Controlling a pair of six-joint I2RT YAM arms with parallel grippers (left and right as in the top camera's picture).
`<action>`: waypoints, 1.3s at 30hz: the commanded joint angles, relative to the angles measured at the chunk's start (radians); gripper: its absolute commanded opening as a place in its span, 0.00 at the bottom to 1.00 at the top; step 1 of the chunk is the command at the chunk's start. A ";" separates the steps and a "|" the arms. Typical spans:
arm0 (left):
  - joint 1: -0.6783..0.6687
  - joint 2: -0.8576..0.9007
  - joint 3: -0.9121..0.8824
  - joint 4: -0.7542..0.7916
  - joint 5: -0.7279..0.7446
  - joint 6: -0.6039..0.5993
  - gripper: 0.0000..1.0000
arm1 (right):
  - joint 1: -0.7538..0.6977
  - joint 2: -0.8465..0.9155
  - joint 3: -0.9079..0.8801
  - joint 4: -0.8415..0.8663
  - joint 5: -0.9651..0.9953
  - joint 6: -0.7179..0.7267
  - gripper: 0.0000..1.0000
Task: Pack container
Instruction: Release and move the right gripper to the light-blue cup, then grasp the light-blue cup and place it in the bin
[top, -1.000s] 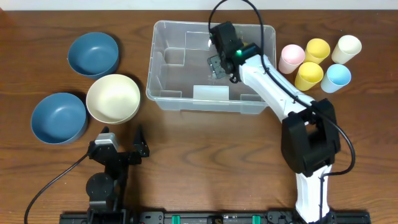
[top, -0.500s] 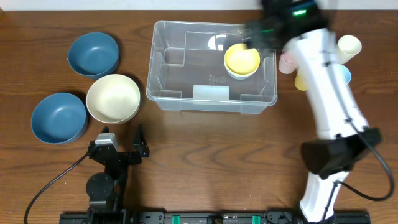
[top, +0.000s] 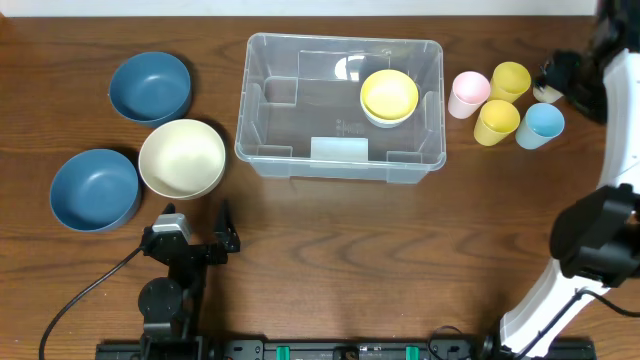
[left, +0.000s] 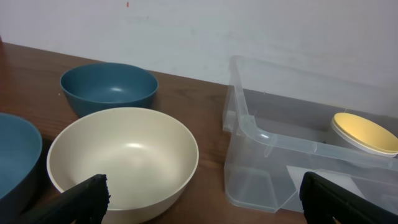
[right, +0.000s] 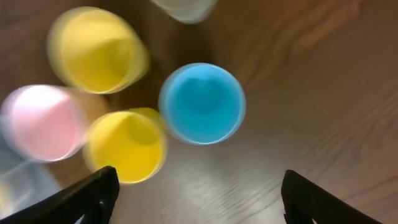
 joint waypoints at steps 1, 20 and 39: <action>-0.004 -0.005 -0.023 -0.023 0.004 0.005 0.98 | -0.042 0.013 -0.103 0.053 -0.055 0.000 0.82; -0.004 -0.006 -0.023 -0.023 0.004 0.005 0.98 | -0.090 0.014 -0.465 0.388 -0.009 0.009 0.31; -0.004 -0.005 -0.023 -0.023 0.004 0.005 0.98 | -0.082 -0.285 -0.362 0.189 -0.090 -0.004 0.01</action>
